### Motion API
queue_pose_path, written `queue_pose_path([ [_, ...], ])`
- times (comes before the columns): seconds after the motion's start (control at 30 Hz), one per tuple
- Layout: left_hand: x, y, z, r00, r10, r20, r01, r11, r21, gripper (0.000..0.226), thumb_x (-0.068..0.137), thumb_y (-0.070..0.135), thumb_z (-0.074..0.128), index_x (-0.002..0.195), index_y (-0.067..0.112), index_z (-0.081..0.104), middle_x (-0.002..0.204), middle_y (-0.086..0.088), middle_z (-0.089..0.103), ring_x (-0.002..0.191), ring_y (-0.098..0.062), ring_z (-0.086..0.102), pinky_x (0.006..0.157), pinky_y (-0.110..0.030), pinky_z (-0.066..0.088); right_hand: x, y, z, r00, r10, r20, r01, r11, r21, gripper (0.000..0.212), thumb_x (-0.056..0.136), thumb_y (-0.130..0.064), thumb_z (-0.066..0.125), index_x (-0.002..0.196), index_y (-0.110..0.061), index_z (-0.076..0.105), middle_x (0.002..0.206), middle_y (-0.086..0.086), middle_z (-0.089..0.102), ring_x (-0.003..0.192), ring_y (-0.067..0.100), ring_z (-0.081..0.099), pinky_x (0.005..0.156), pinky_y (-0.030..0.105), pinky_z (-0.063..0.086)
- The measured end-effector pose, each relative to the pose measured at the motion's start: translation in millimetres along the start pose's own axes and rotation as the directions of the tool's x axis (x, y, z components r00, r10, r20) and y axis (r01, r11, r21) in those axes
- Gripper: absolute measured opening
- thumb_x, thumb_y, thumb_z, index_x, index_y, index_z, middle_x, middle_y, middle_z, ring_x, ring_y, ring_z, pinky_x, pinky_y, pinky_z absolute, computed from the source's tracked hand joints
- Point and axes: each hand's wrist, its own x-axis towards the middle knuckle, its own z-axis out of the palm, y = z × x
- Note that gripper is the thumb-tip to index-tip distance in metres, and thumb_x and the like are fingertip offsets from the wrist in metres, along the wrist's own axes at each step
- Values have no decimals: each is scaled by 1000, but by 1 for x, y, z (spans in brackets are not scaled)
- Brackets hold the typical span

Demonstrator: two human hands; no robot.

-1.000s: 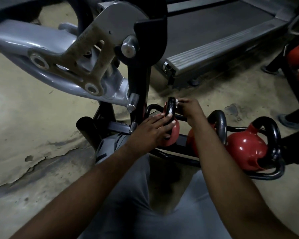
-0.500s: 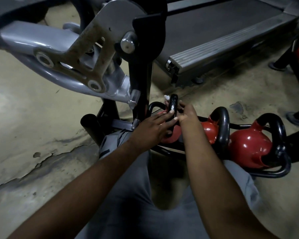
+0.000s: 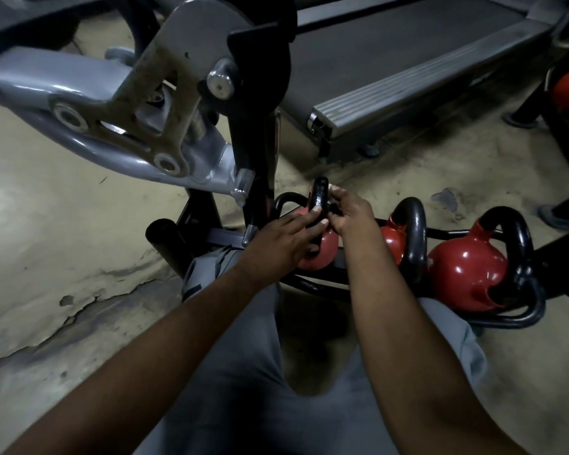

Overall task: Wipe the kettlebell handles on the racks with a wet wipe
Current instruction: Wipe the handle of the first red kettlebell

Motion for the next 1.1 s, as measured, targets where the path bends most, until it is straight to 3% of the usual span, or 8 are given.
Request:
queue_pose_path([
  [0.13,-2,-1,5,1000,-24,13,24,1000,7,48,90,23,57,136,12,56,147,-11,48,120,-31,58,93,-44,51,-2,-3,3,999,35,-37,-39,992,-121,24,99,-14,54,78,-2,58,63,11,67,63,25,62,48,35,48],
  [0.27,-2,0,5,999,-31,26,31,999,26,54,85,14,69,137,13,56,149,-10,46,123,-29,56,94,-43,51,0,-11,9,998,34,-44,-42,978,-202,32,103,-17,44,76,-2,53,39,9,58,32,21,58,26,23,41],
  [0.47,-3,-1,4,1000,1,-5,-1,1000,5,50,86,15,66,136,12,57,147,-11,48,118,-30,58,94,-41,51,8,-6,4,996,-78,-31,76,993,-86,30,94,4,38,78,-9,61,57,2,59,40,7,54,40,17,47],
  [0.6,1,0,2,999,26,-30,-26,1000,6,45,91,24,50,133,10,59,145,-13,51,117,-31,60,95,-41,51,11,-1,3,1000,-4,-7,4,1000,-9,28,100,-1,41,77,-3,57,63,10,61,53,18,60,37,21,48],
  [0.7,-2,0,5,999,22,-27,-22,1000,8,46,90,20,54,135,10,57,148,-12,48,117,-30,58,98,-40,48,7,6,6,999,21,25,-18,996,-90,39,101,-8,32,72,3,57,50,15,63,39,24,62,40,29,51],
  [0.87,-6,4,-2,999,8,-46,-8,1000,-5,41,91,20,64,130,12,61,143,-10,53,120,-27,56,106,-32,40,9,20,-4,994,53,92,-52,999,-5,30,99,-2,31,93,11,58,64,21,67,53,27,69,48,32,57],
  [1.0,-27,6,-5,997,13,-70,-13,1000,13,31,94,19,57,122,14,67,135,-7,61,122,-27,56,102,-39,45,57,17,-9,996,94,5,-94,995,-28,40,90,-9,45,125,6,56,107,27,69,89,39,72,68,51,60],
  [1.1,-38,7,-5,999,22,-48,-19,999,49,33,92,17,58,125,14,65,136,-6,60,126,-27,54,105,-37,42,17,12,-14,996,46,76,-41,997,-61,28,94,-1,41,110,5,63,102,22,70,82,28,73,74,34,61],
])
